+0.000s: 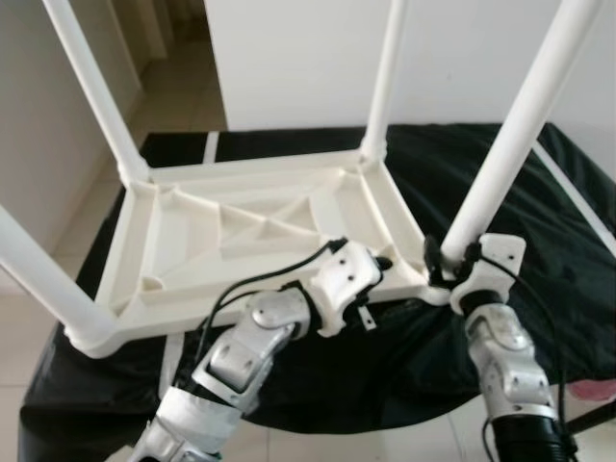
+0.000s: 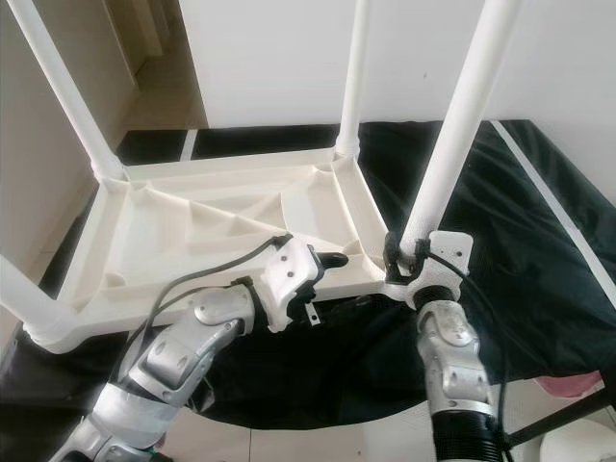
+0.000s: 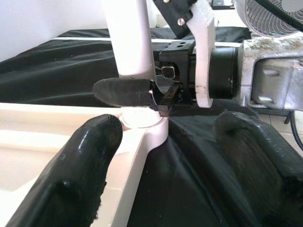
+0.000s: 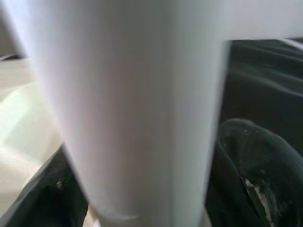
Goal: Building children table
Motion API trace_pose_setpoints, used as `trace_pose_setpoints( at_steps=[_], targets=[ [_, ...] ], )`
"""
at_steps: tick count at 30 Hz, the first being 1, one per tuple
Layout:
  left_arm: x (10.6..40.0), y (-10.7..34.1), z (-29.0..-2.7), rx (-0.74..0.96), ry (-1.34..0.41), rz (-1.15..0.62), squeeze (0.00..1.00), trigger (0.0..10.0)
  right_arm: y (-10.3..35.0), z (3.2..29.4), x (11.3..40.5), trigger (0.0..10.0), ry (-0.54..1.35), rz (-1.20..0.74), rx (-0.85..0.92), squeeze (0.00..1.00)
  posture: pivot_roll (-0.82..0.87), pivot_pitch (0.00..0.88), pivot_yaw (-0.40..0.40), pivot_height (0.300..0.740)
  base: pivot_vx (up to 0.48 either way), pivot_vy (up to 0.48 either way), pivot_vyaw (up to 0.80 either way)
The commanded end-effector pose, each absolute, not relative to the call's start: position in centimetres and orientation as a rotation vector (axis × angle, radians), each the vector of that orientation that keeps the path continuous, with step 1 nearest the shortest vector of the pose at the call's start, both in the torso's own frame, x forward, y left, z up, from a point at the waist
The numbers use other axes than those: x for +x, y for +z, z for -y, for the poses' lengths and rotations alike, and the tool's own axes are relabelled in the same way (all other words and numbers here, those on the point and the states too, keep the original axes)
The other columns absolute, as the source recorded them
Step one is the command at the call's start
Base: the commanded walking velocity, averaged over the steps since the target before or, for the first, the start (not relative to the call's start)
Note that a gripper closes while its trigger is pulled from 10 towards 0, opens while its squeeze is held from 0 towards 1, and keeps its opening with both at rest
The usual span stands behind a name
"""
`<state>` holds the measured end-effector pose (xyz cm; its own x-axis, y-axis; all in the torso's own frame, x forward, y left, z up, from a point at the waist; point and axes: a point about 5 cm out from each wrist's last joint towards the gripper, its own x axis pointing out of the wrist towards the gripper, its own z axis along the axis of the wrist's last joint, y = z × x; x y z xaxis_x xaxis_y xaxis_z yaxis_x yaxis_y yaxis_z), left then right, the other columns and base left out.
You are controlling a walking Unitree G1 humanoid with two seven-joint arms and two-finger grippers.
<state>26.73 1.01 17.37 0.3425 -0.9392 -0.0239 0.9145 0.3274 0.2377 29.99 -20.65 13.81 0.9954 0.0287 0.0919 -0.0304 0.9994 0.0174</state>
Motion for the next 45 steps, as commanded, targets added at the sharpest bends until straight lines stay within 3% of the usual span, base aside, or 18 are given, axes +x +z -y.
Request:
trace_pose_setpoints(
  at_steps=[1,6,16,17,18,19,33,35,45],
  targets=[
    [26.6,17.5,-1.0,0.236,-1.234,0.134,0.0,10.0,13.8,20.3,30.1,10.0,0.061,0.095,0.033,0.0,-0.06,0.011,-0.005,0.74,0.0,0.0,0.0],
    [26.6,17.5,-1.0,0.24,-1.238,0.134,0.0,10.0,14.3,20.9,30.9,10.0,0.326,0.063,-0.057,0.0,-0.06,0.012,-0.005,0.74,0.0,0.0,0.0],
    [26.4,17.4,-0.9,0.236,-1.24,0.132,0.0,10.0,14.0,21.2,31.3,10.0,0.446,0.037,-0.131,0.0,-0.05,0.01,-0.012,0.74,0.0,0.0,0.0],
    [26.4,17.4,-0.9,0.236,-1.239,0.132,0.0,10.0,13.9,21.3,31.4,7.1,0.449,0.035,-0.144,0.0,-0.05,0.011,-0.012,0.74,0.0,0.0,0.0],
    [26.4,17.4,-0.9,0.236,-1.238,0.132,0.0,10.0,13.8,21.4,31.4,7.1,0.451,0.034,-0.152,0.0,-0.05,0.011,-0.013,0.74,0.0,0.0,0.0],
    [26.4,17.4,-0.9,0.235,-1.238,0.132,0.0,10.0,13.6,21.6,31.4,0.0,0.444,0.024,-0.148,0.0,-0.05,0.011,-0.013,0.74,0.0,0.0,0.0],
    [26.3,17.3,-0.6,0.233,-1.249,0.138,0.0,10.0,12.3,22.5,30.9,0.0,0.431,-0.014,-0.11,0.0,-0.07,0.004,-0.008,0.74,0.0,0.0,0.0],
    [26.3,17.3,-0.6,0.233,-1.251,0.139,0.0,10.0,12.2,22.4,30.9,10.0,0.421,-0.015,-0.091,0.0,-0.07,0.002,-0.007,0.74,0.0,0.0,0.0],
    [26.3,17.3,-0.4,0.251,-1.245,0.153,0.0,10.0,12.6,21.0,31.0,10.0,0.327,0.01,-0.026,0.0,-0.07,0.0,-0.008,0.74,0.0,0.0,0.0]
  ],
)
